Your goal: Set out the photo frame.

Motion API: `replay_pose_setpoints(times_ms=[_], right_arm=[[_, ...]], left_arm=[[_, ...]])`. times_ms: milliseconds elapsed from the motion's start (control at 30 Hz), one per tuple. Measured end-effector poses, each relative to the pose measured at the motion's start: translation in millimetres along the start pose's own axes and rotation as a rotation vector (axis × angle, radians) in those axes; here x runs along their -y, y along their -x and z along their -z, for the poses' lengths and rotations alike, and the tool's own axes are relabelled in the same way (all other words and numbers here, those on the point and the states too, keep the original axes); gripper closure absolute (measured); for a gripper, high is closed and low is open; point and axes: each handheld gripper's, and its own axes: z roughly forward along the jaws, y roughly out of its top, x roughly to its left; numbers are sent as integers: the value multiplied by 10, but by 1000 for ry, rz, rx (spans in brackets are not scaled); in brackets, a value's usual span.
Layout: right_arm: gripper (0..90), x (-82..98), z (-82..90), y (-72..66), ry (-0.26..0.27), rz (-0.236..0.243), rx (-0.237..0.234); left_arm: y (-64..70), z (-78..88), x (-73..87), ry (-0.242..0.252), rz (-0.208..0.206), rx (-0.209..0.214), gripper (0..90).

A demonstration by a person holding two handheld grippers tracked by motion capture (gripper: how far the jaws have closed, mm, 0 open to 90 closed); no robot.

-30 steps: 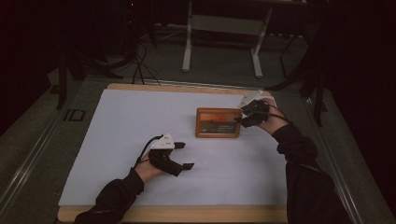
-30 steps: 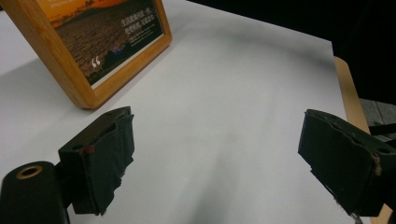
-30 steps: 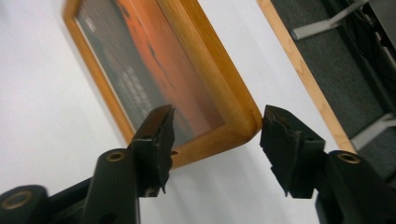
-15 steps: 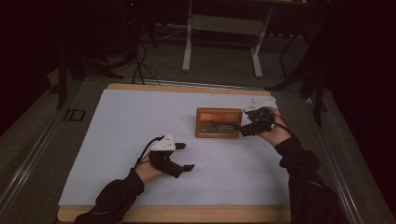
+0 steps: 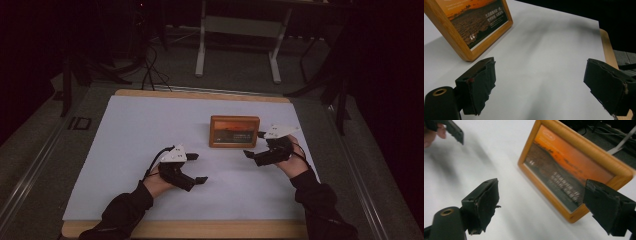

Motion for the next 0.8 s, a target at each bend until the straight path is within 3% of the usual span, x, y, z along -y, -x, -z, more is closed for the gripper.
replay_pose_setpoints(times_ms=[167,300,533,667,800], right_arm=[[135,158,11,-118,25,-23,-18],[136,288,34,-192,57,-72,-31],[136,494,33,-355,74,-75,-26],[136,603,51,-401,99,-107,-38],[135,659,66,-440,95,-109,-41]], left_arm=[[-1,3,1,2,-1,2,111],[5,9,-1,2,-6,1,111],[8,18,4,0,-7,0,111],[13,12,10,-4,-9,2,111],[16,7,20,-4,-7,2,111]])
